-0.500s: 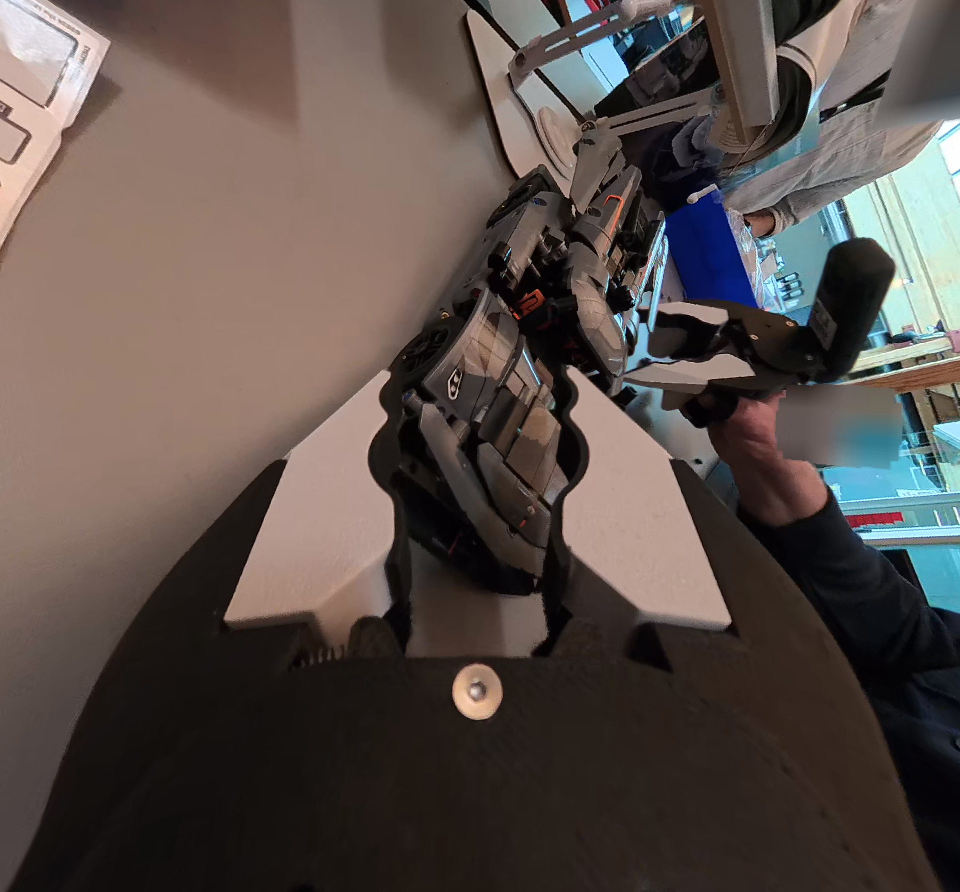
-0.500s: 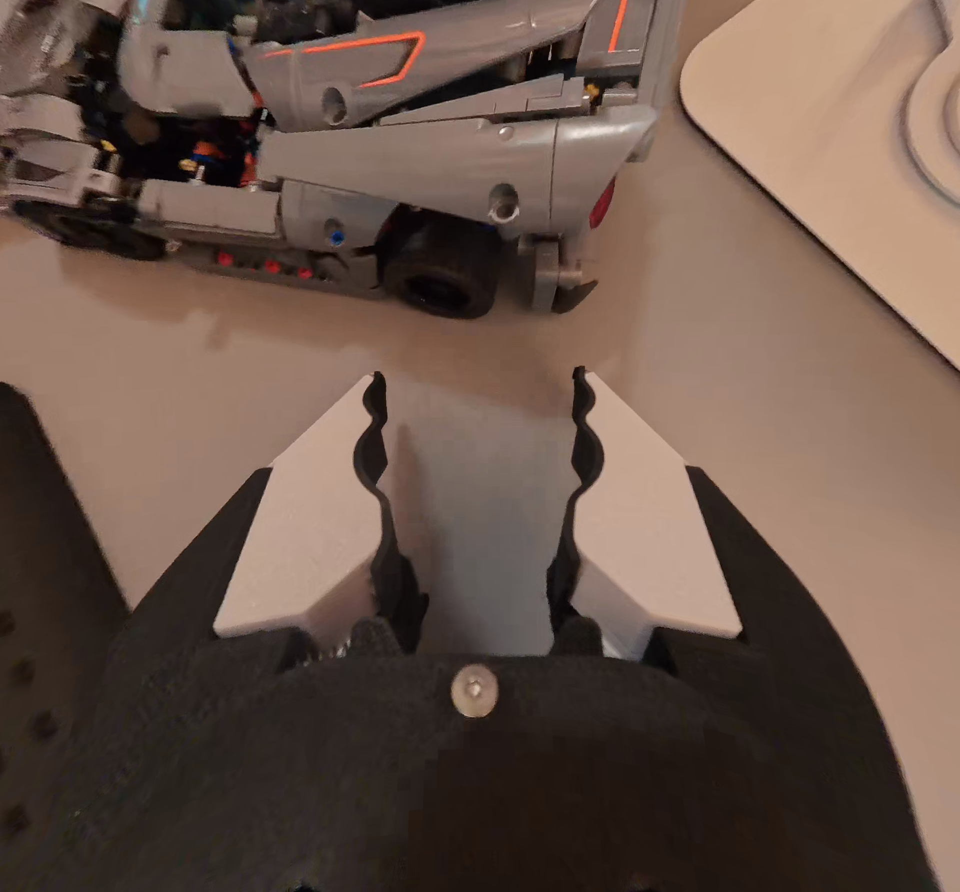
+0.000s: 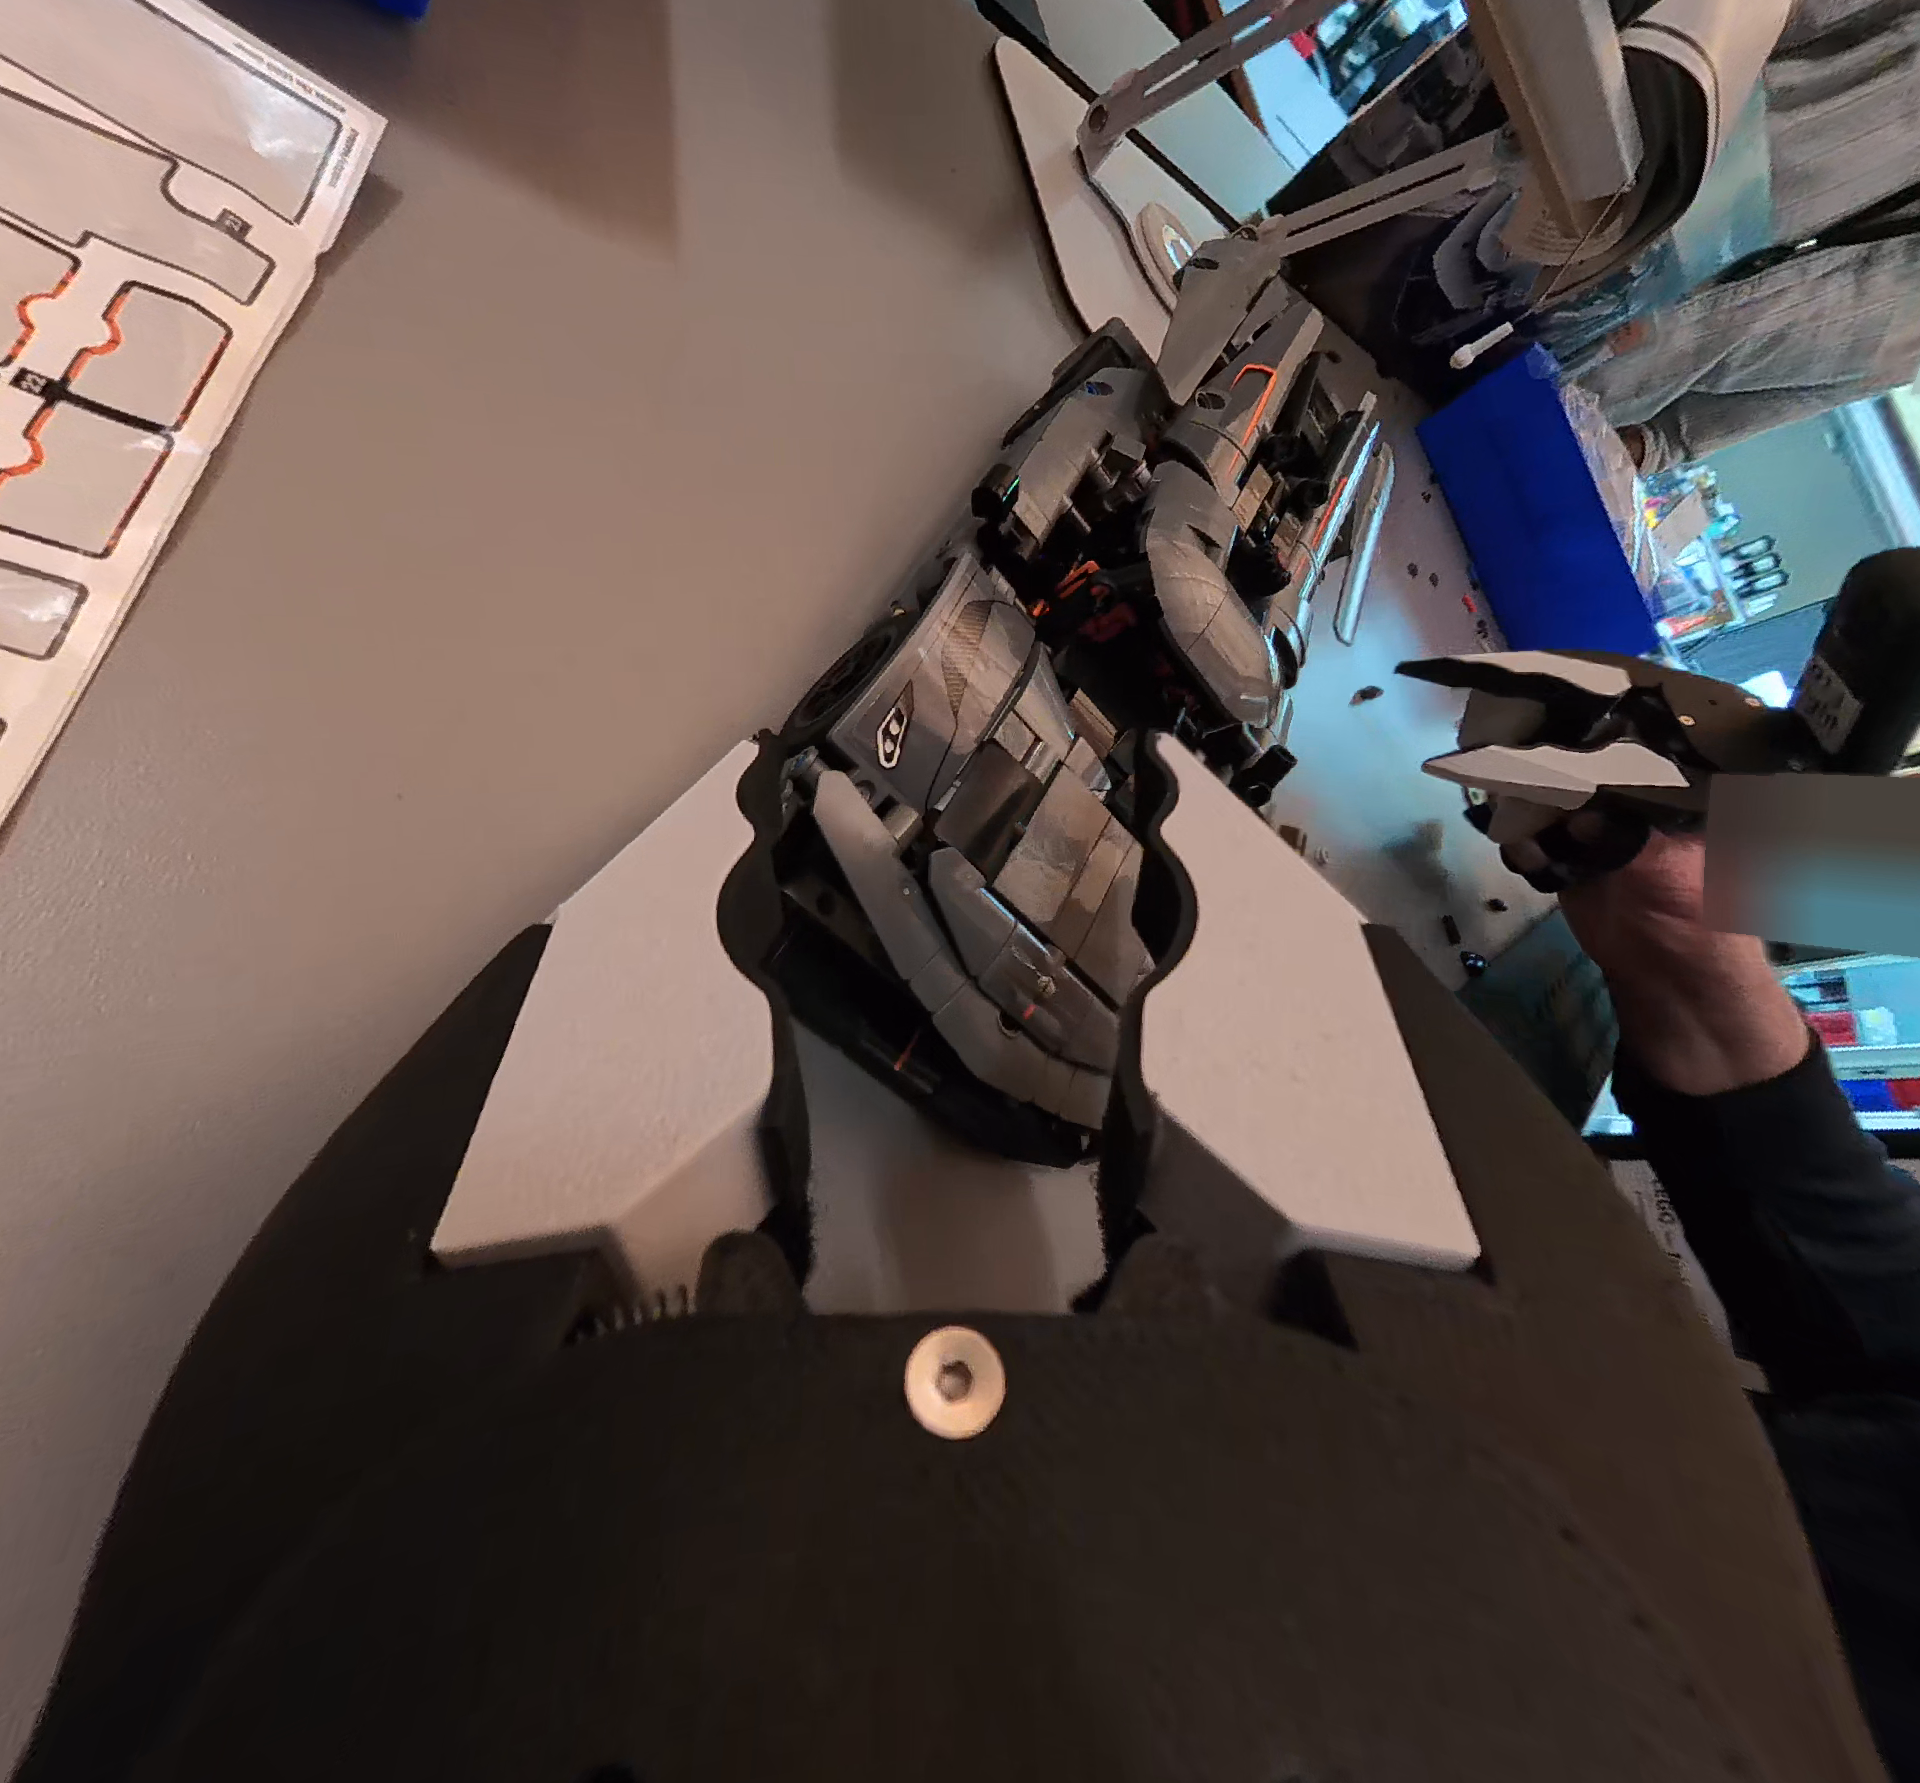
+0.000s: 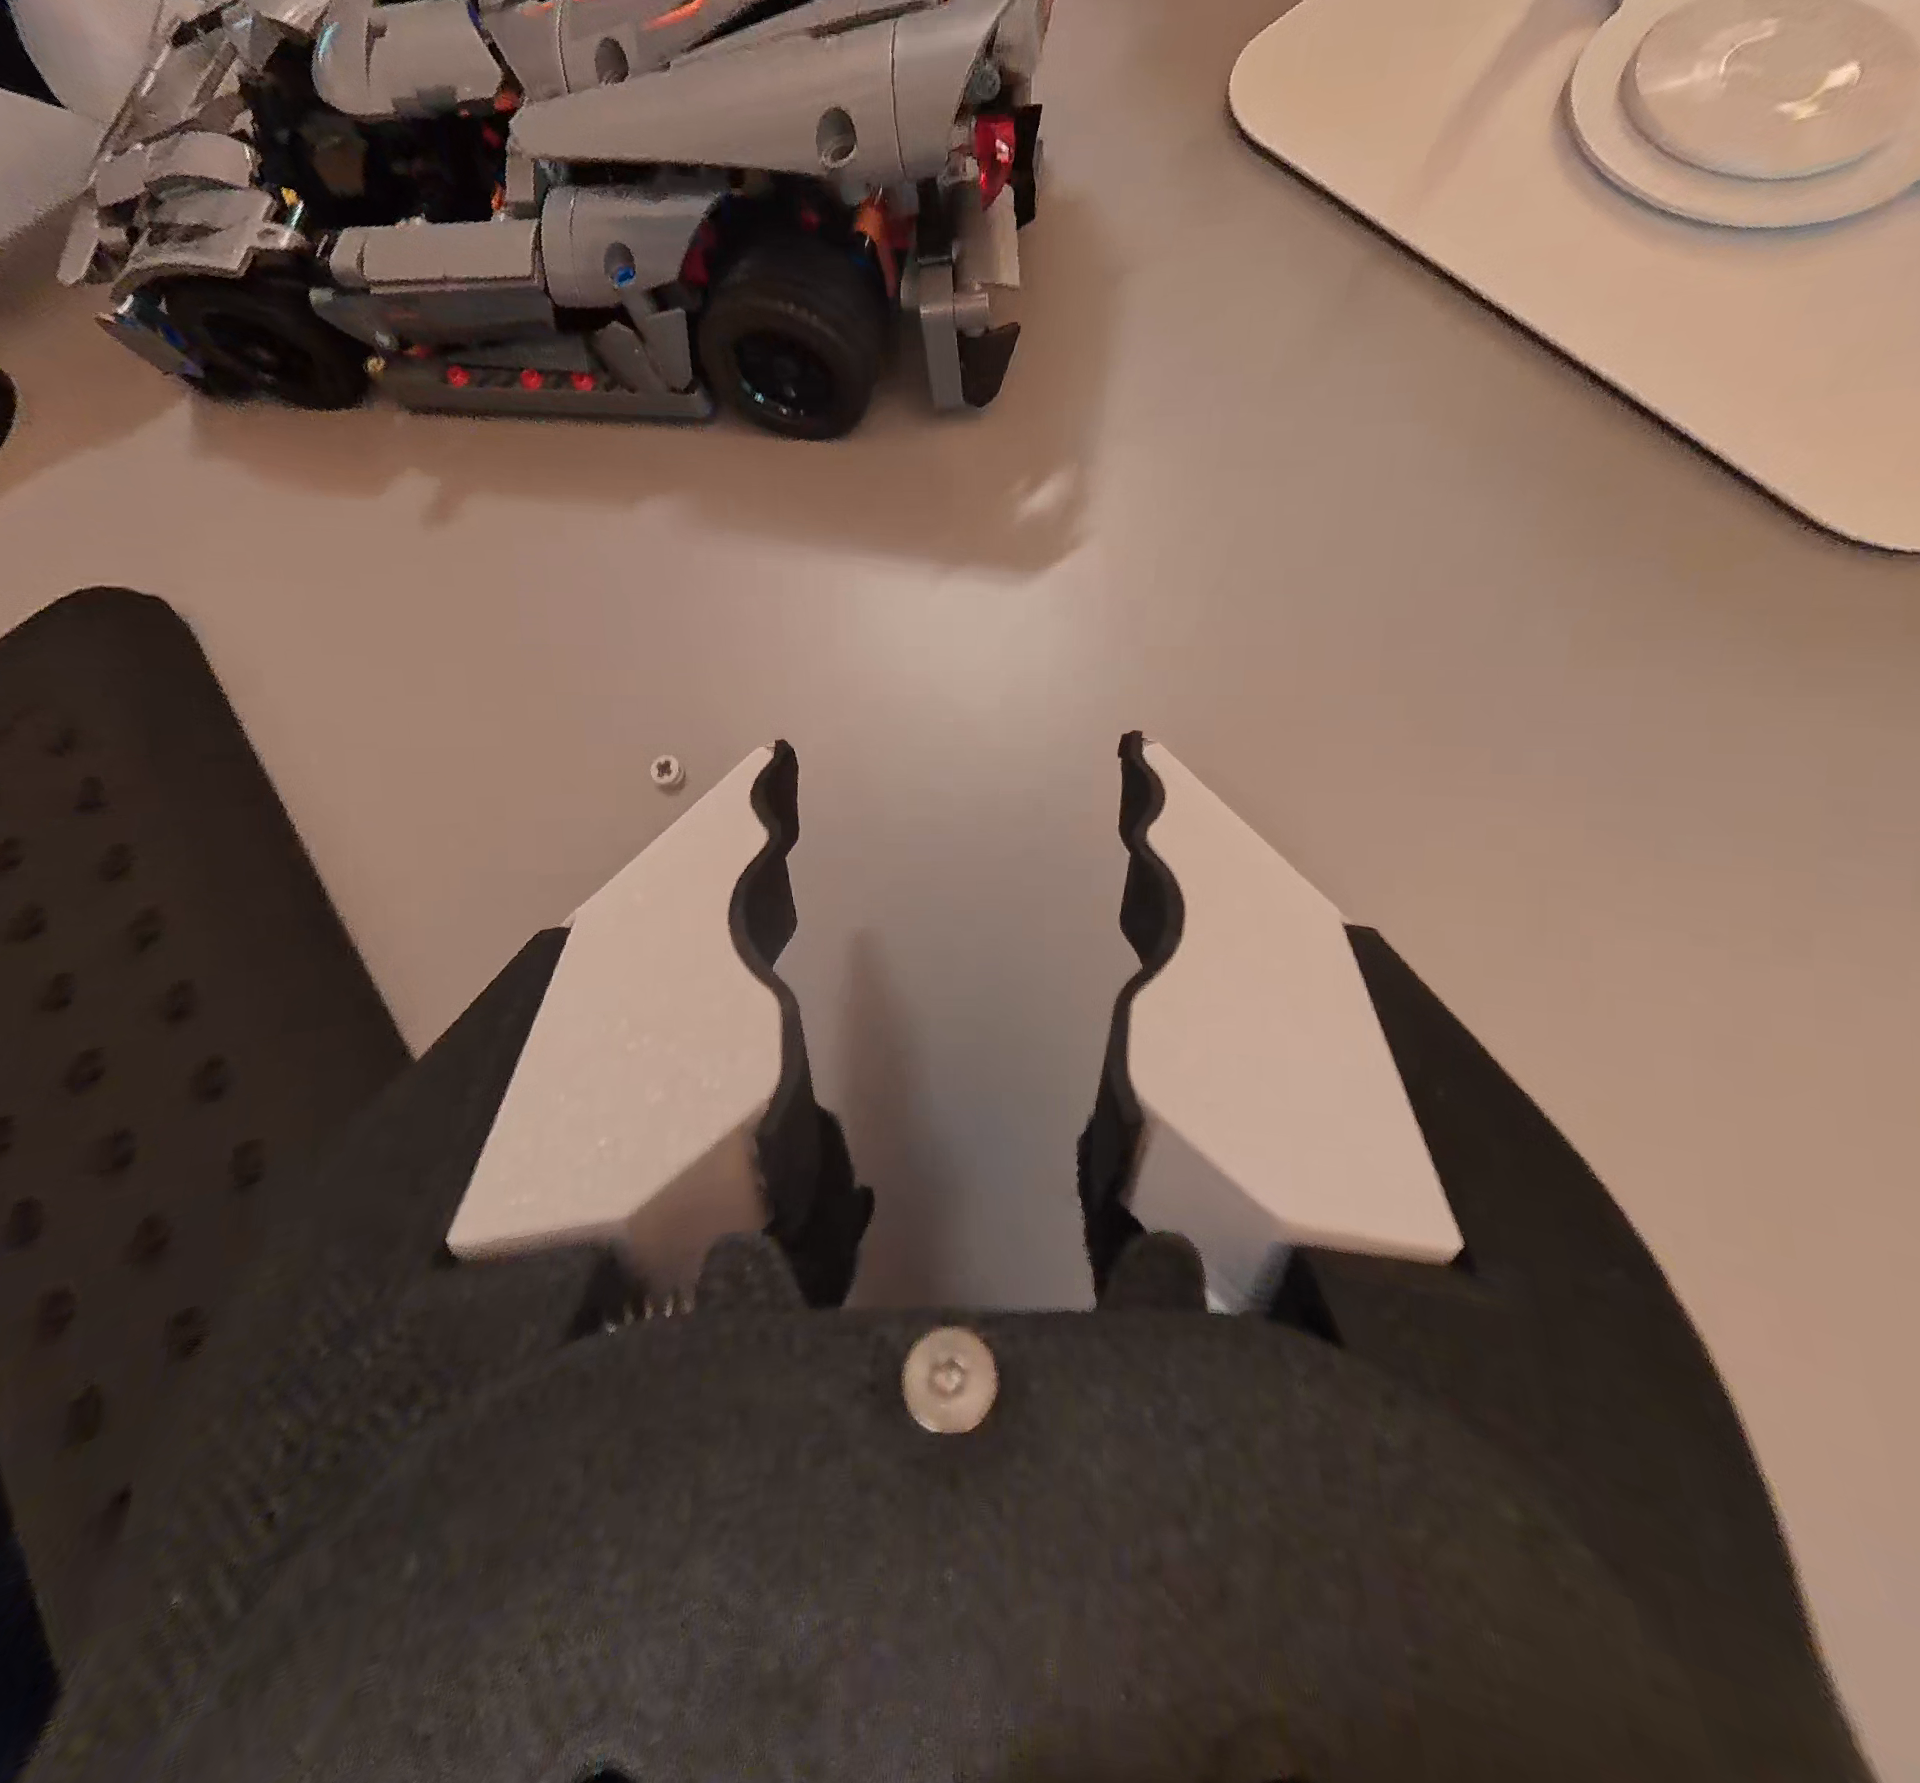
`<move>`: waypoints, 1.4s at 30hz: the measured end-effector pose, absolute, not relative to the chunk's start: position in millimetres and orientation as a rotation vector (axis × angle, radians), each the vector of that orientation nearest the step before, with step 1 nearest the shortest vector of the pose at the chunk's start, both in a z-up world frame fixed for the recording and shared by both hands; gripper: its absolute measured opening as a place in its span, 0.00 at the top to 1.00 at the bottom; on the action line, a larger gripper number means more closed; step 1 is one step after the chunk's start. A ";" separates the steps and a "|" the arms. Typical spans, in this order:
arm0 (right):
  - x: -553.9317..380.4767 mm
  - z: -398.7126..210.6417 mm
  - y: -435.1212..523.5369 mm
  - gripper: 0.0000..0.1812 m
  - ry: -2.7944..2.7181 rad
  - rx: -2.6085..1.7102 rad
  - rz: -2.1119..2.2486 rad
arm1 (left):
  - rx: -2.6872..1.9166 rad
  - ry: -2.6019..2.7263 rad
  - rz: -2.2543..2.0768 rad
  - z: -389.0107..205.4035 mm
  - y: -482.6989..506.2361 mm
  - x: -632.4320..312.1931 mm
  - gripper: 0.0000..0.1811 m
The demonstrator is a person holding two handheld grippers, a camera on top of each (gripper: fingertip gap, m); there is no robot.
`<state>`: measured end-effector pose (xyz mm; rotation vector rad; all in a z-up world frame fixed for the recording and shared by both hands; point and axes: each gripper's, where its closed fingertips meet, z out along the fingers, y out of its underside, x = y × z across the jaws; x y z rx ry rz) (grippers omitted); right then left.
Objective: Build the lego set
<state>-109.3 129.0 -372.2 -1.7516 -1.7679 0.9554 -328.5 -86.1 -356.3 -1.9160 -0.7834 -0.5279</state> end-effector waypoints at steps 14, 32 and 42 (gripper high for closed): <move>-79.2 -376.6 119.8 0.67 -1.787 -1.615 0.900 | -1.950 -0.851 -0.542 -360.4 -121.9 -318.8 0.69; -75.6 -376.3 122.1 0.68 -1.723 -1.594 0.999 | -1.710 -0.960 -0.871 -365.8 -104.8 -295.3 0.77; -75.9 -378.3 120.8 0.68 -1.741 -1.572 0.976 | -1.759 -0.857 -0.918 -357.2 -94.3 -280.5 0.74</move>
